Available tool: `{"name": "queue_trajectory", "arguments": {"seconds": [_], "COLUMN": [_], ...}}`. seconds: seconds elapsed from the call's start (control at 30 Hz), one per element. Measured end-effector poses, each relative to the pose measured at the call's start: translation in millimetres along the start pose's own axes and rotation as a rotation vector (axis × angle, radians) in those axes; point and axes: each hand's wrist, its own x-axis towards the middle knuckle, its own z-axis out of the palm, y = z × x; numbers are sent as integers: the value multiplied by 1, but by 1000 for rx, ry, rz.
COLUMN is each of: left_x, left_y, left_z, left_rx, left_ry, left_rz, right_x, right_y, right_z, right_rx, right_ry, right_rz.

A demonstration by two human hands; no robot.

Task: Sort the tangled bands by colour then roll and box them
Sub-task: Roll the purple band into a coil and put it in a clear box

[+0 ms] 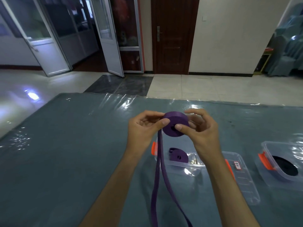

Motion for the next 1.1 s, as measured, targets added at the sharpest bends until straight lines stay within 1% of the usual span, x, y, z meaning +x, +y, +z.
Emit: {"name": "queue_trajectory", "arguments": {"seconds": [0.07,0.17,0.27,0.37,0.43,0.57,0.63,0.7,0.8,0.87,0.93,1.0,1.03,1.1], "left_x": [-2,-1,1,-2,-6,-13,-16,-17,-18,-20,-22,-22,-21,-20], "left_y": [3,14,22,21,16,10,8,7,3,-2,-6,-8,-8,-8], "left_z": [0,0,0,2,5,11,10,8,5,6,6,4,2,-1], "left_rx": [-15,0,9,-37,-51,-67,-78,-81,-53,-43,-24,9,27,73], "left_ry": [-53,-129,-109,-61,-41,-56,-81,-103,-57,-24,-53,-87,-85,-24], "left_rz": [14,28,70,58,49,8,-17,-31,-19,-16,-6,6,15,31], "right_x": [3,5,7,8,7,-1,-3,-3,-1,-3,-6,-10,-13,-16], "right_y": [-4,-6,-10,-14,-13,-7,-4,-5,-8,-8,-4,3,6,14], "right_z": [3,10,12,12,13,14,9,1,-4,-2,3,9,10,9], "right_rx": [-28,12,73,85,70,-19,-68,-78,-90,-81,-51,10,37,45], "right_ry": [19,89,56,53,58,62,18,-42,-73,-54,18,98,110,54], "right_rz": [-49,-66,-43,-40,-37,-49,-56,-13,36,7,-13,7,25,78]}}
